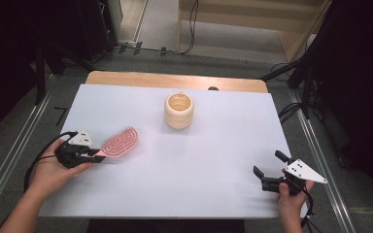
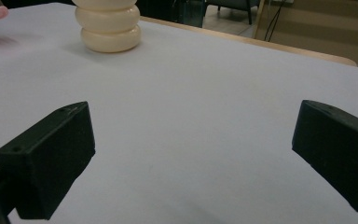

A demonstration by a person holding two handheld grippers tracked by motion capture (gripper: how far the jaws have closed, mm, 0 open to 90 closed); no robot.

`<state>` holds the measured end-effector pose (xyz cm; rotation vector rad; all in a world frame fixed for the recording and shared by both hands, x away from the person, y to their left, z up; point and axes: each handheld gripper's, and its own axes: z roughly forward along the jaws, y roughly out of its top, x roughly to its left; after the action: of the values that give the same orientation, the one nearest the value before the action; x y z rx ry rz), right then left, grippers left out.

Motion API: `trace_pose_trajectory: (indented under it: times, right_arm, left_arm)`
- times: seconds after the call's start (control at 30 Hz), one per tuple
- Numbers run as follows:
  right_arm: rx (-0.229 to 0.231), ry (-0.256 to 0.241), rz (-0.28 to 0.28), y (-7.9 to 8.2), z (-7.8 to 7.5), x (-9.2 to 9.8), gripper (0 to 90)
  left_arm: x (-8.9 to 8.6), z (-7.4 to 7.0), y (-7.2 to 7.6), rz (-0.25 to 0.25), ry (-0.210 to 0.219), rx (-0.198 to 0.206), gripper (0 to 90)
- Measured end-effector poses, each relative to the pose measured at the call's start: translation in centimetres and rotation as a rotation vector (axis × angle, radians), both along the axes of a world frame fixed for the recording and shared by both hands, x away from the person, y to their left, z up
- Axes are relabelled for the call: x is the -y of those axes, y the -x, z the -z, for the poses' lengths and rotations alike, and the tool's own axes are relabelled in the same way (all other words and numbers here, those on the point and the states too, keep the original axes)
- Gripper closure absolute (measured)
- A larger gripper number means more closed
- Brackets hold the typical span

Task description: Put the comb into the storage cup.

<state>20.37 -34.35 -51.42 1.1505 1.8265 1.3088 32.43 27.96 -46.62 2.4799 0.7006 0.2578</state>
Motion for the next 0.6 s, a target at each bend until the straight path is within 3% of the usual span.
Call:
trace_pose_trajectory:
  times: [0.17, 0.6]
  right_arm:
    - [-0.002, -0.001, 0.001, 0.0, 0.0, 0.0, 0.0]
    - [0.001, 0.008, 0.000, 0.1, -0.4, -0.1, 0.0]
  left_arm:
    - [-0.1, -0.2, 0.5, -0.012, 0.023, 0.028, 70.7]
    - [0.2, -1.0, 1.4, -0.042, 0.130, 0.097, 70.7]
